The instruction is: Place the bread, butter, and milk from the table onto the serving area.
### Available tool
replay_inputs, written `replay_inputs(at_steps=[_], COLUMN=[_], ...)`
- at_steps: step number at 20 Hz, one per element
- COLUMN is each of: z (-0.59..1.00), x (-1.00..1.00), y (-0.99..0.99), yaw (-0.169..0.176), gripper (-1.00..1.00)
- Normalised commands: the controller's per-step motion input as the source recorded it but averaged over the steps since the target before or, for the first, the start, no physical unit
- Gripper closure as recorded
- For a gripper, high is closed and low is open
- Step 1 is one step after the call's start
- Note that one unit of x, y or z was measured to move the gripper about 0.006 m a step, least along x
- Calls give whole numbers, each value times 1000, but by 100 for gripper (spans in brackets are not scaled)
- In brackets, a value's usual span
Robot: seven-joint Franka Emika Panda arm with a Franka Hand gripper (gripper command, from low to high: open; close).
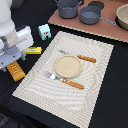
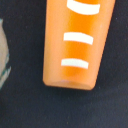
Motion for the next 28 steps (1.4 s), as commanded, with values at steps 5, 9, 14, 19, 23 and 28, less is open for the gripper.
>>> replay_inputs(at_steps=[5,9,14,19,23,28], z=[-335,-199,-3,-7,0,680], x=[10,61,117,11,68,-63], y=[-167,-151,-144,-29,0,2], yaw=[0,0,0,0,0,-12], gripper=[-100,-100,100,100,100,100])
